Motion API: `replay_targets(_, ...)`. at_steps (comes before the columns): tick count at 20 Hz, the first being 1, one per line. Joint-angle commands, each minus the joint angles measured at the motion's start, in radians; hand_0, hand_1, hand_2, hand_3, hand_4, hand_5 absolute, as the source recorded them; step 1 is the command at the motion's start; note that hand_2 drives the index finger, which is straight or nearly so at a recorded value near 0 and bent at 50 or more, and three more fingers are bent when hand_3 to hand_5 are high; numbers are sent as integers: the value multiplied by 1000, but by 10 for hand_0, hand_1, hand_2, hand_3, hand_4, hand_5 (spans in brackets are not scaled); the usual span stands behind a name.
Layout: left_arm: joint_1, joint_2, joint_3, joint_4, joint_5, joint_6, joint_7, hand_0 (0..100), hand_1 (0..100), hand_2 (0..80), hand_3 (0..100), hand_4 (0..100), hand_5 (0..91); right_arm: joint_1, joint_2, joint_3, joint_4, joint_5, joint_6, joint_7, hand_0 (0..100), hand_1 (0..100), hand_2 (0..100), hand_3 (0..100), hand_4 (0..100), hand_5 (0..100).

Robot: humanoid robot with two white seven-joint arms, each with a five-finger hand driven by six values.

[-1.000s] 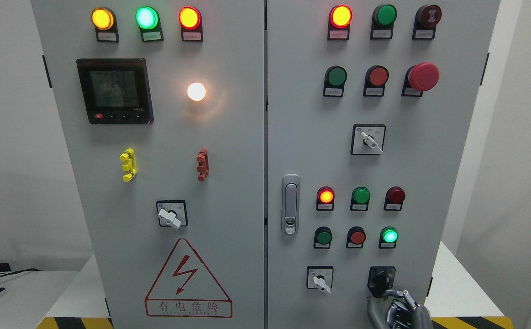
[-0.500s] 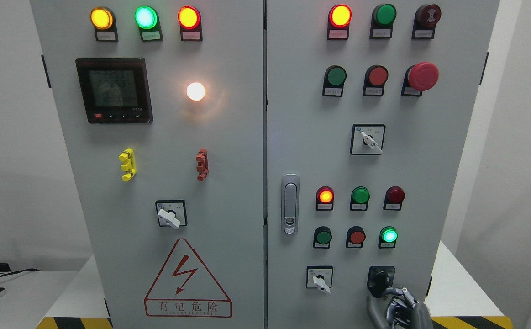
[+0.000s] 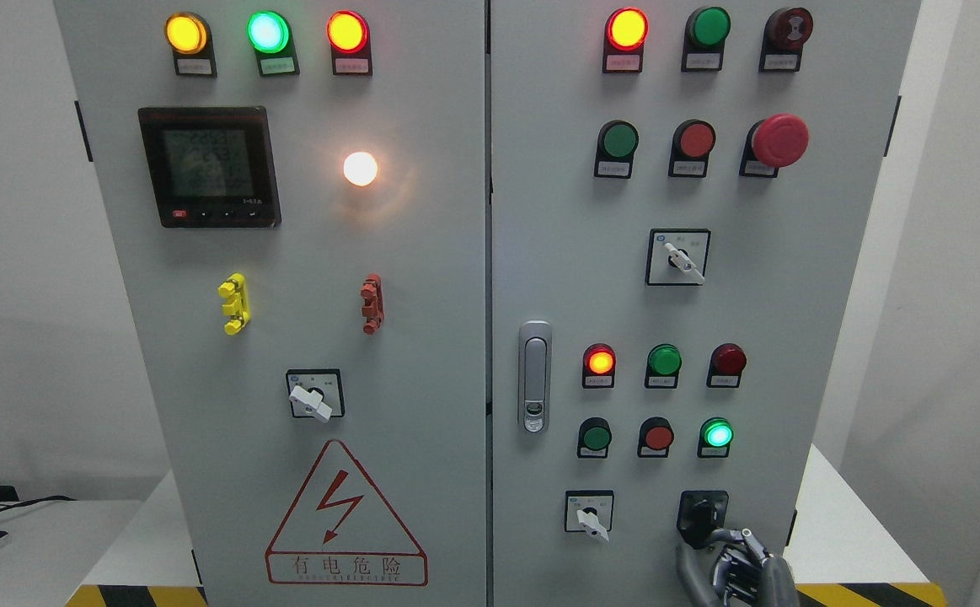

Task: Trip black knob to open circuit

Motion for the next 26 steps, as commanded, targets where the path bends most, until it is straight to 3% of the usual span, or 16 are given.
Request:
replay_targets(1,0,1,0,0,5,0,1,120,389,0,0,0,0,-2,0,-15,0,-1,-2,0,338,726,496,964,1000,1000)
replay_targets(26,0,-1,0,0,5,0,1,120,389,0,0,0,0,1,0,-26,9,0,-2,0,340,719,494,963,1000,1000)
